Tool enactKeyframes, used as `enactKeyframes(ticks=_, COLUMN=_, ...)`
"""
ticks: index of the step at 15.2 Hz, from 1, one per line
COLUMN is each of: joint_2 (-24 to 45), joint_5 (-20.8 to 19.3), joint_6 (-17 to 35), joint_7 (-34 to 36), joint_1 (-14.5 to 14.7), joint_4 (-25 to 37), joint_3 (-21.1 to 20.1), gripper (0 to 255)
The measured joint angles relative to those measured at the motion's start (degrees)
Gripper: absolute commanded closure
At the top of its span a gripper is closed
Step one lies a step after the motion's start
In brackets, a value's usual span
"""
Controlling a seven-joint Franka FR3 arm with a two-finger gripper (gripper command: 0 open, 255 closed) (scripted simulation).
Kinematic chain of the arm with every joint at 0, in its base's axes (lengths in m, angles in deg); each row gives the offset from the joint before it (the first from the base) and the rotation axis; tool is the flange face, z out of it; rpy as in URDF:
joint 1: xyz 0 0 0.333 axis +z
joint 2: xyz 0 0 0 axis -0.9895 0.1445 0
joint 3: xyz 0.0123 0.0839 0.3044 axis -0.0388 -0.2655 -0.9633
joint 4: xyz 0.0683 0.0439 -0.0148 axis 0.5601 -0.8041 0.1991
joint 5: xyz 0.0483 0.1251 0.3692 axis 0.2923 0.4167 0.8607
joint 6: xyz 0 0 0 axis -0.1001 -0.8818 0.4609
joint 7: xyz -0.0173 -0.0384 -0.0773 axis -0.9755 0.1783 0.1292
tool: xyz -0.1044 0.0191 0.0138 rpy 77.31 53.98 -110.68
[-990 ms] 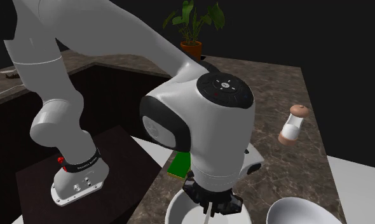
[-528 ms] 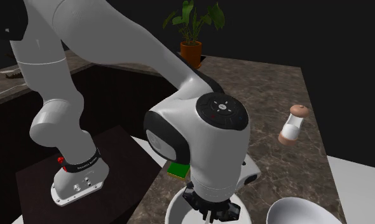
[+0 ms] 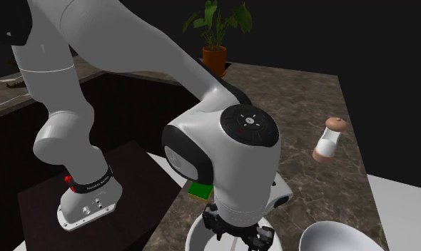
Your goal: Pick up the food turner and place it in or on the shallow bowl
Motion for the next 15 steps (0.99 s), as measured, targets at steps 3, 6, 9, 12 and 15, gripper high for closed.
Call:
enactKeyframes(ticks=3, joint_2=0.0, joint_5=0.0, joint_6=0.0, joint_7=0.0, joint_1=0.0, joint_4=0.0, joint_3=0.0, gripper=0)
enactKeyframes(ticks=6, joint_2=-1.4, joint_5=-1.4, joint_6=-2.0, joint_7=1.1, joint_1=0.3, joint_4=1.2, joint_3=0.3, gripper=0)
enactKeyframes(ticks=9, joint_2=-3.3, joint_5=-3.4, joint_6=-5.7, joint_7=2.3, joint_1=0.5, joint_4=3.7, joint_3=0.7, gripper=0)
enactKeyframes(ticks=12, joint_2=-4.2, joint_5=-4.2, joint_6=-6.4, joint_7=2.9, joint_1=0.6, joint_4=3.8, joint_3=0.7, gripper=0)
enactKeyframes(ticks=15, joint_2=-4.3, joint_5=-4.3, joint_6=-6.5, joint_7=2.9, joint_1=0.7, joint_4=3.8, joint_3=0.7, gripper=0)
